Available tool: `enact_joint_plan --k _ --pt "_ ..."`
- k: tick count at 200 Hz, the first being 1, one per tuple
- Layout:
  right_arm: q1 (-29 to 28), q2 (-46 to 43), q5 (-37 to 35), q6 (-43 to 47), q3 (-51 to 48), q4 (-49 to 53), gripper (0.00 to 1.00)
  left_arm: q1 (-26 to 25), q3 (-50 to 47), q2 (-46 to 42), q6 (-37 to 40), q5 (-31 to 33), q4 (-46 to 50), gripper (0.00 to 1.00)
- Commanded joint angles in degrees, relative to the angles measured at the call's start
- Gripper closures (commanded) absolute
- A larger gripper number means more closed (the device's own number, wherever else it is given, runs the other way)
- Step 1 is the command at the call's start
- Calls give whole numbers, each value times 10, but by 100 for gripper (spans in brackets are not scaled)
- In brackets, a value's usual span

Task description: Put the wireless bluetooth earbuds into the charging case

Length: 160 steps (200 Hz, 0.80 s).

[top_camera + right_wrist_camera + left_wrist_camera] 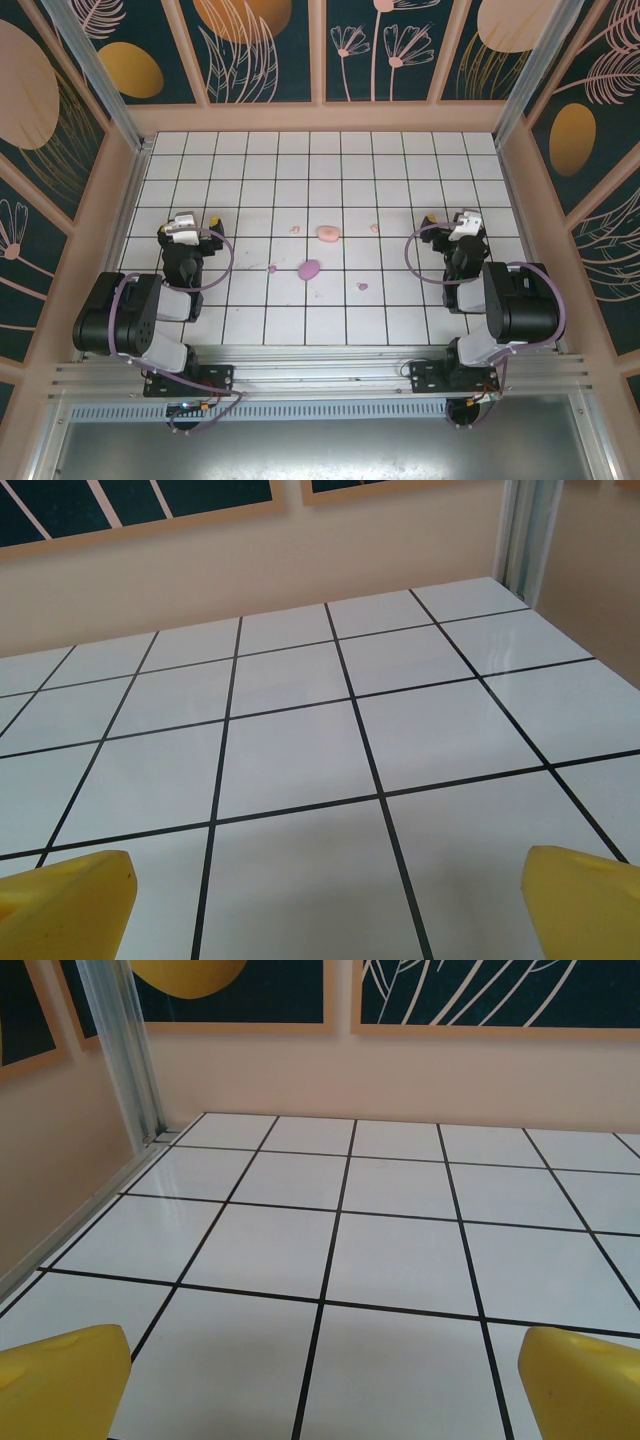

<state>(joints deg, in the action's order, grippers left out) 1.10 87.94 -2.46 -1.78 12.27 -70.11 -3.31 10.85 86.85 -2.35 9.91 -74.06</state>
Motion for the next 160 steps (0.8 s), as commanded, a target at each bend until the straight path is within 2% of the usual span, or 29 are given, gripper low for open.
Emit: enact_joint_plan --k 1,81,106,122,143,160 --pt "4 3 13 4 10 -15 1 4 9 1 3 1 -21 1" --pt "4 3 13 6 9 -18 1 19 24 0 -10 -17 8 1" --pt "-8 -31 13 20 5 1 1 19 44 -63 -17 -9 96 1" --pt "-18 -80 13 30 21 76 1 19 65 -118 -22 -16 180 2" --pt "-33 -146 13 -3 85 254 1 19 97 -172 -51 -57 265 2" --pt "-49 -181 13 -57 159 410 2 17 139 -208 -61 -110 360 10"
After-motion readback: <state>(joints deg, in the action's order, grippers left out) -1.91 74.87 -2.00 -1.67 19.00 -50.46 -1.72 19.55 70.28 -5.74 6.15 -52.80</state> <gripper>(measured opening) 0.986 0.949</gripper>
